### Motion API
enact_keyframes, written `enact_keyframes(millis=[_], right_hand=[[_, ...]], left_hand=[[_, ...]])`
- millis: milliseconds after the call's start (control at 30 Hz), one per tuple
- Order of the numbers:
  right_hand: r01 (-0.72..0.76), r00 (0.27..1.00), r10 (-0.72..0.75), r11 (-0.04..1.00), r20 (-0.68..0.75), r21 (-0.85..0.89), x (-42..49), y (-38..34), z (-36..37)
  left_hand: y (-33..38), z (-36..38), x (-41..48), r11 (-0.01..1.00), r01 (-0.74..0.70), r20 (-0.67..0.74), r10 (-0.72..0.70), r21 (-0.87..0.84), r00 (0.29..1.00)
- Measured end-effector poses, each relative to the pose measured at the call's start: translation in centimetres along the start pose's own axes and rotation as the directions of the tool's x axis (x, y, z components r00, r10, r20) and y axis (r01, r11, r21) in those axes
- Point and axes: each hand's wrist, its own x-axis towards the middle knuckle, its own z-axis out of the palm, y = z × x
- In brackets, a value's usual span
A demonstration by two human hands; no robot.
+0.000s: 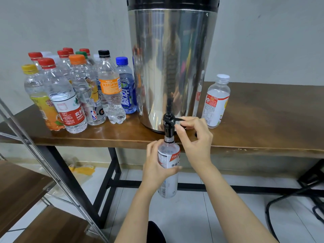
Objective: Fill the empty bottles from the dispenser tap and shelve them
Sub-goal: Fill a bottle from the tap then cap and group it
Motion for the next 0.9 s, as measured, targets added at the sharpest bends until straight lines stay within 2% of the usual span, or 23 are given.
enact_keyframes(millis=[900], right_hand=[[-0.013,1.000,0.013,1.000,-0.004,0.006,-0.11,-0.02,-0.06]], left_hand=[[-0.21,-0.10,0.04,0.999,0.027,0.017,-0.027,0.033,0.999]])
